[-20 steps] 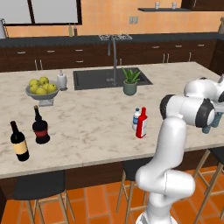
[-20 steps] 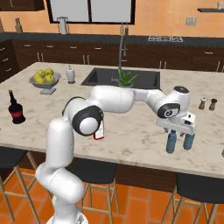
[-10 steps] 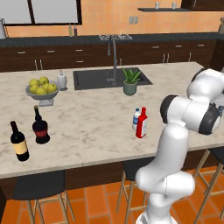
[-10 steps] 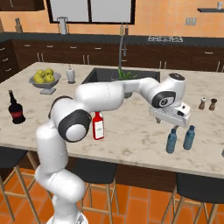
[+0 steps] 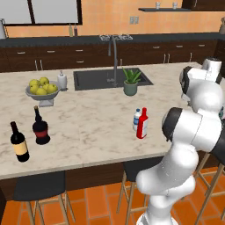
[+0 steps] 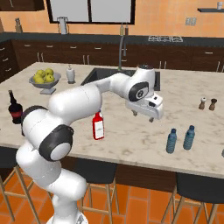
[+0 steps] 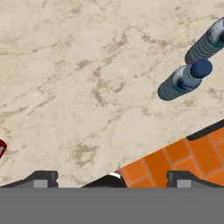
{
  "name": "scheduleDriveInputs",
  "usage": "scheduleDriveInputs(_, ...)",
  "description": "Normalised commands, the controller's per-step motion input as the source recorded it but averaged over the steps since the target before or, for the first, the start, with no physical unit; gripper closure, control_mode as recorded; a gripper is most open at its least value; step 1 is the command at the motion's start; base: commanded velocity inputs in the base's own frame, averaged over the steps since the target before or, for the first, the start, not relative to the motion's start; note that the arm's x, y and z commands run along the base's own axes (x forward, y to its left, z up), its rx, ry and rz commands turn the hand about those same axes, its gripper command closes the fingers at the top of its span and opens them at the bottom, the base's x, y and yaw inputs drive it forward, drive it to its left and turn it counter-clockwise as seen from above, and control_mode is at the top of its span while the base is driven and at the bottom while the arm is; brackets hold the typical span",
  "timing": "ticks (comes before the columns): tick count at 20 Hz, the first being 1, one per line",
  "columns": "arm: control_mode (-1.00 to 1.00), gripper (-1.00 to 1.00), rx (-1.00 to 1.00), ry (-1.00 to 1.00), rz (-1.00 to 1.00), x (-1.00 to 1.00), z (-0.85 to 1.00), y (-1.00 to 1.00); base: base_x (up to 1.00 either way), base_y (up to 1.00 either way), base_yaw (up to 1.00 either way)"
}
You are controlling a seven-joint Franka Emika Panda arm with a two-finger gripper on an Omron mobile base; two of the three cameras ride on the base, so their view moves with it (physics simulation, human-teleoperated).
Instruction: Move the plastic bottles in the middle to the plastics group, and the glass bottles in the middle to the glass group.
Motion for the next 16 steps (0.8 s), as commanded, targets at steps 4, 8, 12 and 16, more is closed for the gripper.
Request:
scheduleDriveInputs(4, -1.0, -1.0, 0.0, 0.16, 0.03, 0.04, 0.07, 0.77, 0.0, 0.0, 0.0)
scheduleDriveInputs(8, -1.0, -1.0, 0.0, 0.23, 0.08, 0.06, 0.16, 0.71, 0.0, 0.0, 0.0)
scheduleDriveInputs(12, -1.0, -1.0, 0.0, 0.23, 0.15, 0.0, 0.13, 0.65, 0.0, 0.0, 0.0)
scheduleDriveInputs(16, -1.0, -1.0, 0.07, 0.05, 0.06, 0.0, 0.08, 0.52, 0.0, 0.0, 0.0)
